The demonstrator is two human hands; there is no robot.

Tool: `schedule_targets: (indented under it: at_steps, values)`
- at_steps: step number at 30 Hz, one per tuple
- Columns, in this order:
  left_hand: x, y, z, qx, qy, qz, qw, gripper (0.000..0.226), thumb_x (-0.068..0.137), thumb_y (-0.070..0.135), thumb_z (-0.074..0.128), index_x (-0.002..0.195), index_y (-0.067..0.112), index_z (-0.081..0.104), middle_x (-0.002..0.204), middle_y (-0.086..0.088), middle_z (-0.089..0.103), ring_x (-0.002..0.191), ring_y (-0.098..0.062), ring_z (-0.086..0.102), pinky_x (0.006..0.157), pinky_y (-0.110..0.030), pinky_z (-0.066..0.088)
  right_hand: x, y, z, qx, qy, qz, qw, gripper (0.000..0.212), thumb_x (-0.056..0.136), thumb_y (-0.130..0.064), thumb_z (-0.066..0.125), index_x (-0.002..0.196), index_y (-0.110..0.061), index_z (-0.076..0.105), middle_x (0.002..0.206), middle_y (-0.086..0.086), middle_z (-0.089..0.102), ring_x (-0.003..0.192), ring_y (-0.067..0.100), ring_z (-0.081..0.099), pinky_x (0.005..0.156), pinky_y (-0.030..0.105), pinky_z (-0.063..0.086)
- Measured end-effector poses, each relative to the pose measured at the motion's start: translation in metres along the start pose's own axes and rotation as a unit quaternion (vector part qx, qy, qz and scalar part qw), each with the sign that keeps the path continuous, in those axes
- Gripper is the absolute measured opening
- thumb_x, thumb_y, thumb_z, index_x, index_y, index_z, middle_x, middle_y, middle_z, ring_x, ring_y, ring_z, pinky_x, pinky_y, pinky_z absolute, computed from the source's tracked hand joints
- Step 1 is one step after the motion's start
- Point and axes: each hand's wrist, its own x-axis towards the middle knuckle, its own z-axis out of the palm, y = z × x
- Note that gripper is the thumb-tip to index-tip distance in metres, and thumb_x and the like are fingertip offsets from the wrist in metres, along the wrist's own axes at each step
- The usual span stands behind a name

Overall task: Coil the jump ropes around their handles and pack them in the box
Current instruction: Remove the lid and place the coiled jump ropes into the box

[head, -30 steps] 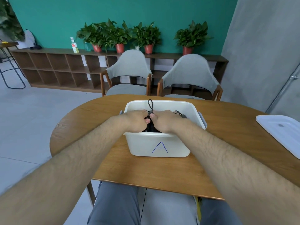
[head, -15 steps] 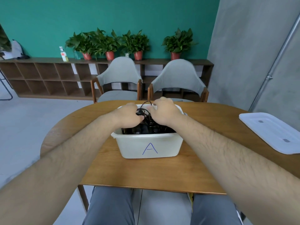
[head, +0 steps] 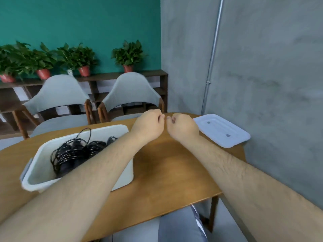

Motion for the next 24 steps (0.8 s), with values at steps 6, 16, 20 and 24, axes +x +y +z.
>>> schedule_targets:
  at_steps: [6, 16, 20, 24]
  values:
    - [0.036, 0.068, 0.109, -0.050, -0.088, 0.022, 0.995, 0.034, 0.106, 0.028, 0.041, 0.083, 0.011, 0.059, 0.081, -0.002, 0.060, 0.084, -0.027, 0.058, 0.068, -0.035, 0.041, -0.007, 0.122, -0.033, -0.052, 0.038, 0.129, 0.990, 0.043, 0.103, -0.032, 0.040, 0.061, -0.020, 0.035, 0.073, 0.003, 0.053, 0.074, 0.026, 0.051, 0.063, 0.031, 0.035]
    - [0.077, 0.119, 0.230, -0.092, -0.181, 0.061, 0.977, 0.029, 0.104, 0.020, 0.041, 0.082, 0.006, 0.055, 0.086, -0.004, 0.054, 0.077, -0.022, 0.052, 0.058, -0.028, 0.031, 0.001, 0.245, -0.025, -0.073, 0.034, 0.240, 0.967, 0.034, 0.099, -0.028, 0.042, 0.067, -0.016, 0.039, 0.073, 0.002, 0.053, 0.072, 0.025, 0.050, 0.058, 0.029, 0.034]
    - [0.092, 0.118, 0.263, -0.112, -0.230, 0.073, 0.964, 0.024, 0.103, 0.023, 0.043, 0.098, 0.011, 0.063, 0.107, -0.001, 0.060, 0.094, -0.021, 0.057, 0.079, -0.031, 0.044, 0.010, 0.267, -0.002, -0.096, 0.022, 0.240, 0.966, 0.033, 0.100, -0.031, 0.044, 0.111, -0.012, 0.068, 0.117, 0.011, 0.061, 0.101, 0.032, 0.061, 0.080, 0.035, 0.050]
    - [0.098, 0.112, 0.282, -0.064, -0.278, 0.093, 0.954, 0.027, 0.105, 0.028, 0.042, 0.104, 0.014, 0.064, 0.118, 0.000, 0.064, 0.103, -0.021, 0.059, 0.091, -0.037, 0.048, 0.011, 0.277, 0.011, -0.113, 0.005, 0.248, 0.962, 0.037, 0.100, -0.035, 0.044, 0.123, -0.020, 0.068, 0.126, 0.010, 0.051, 0.120, 0.033, 0.049, 0.094, 0.040, 0.048]
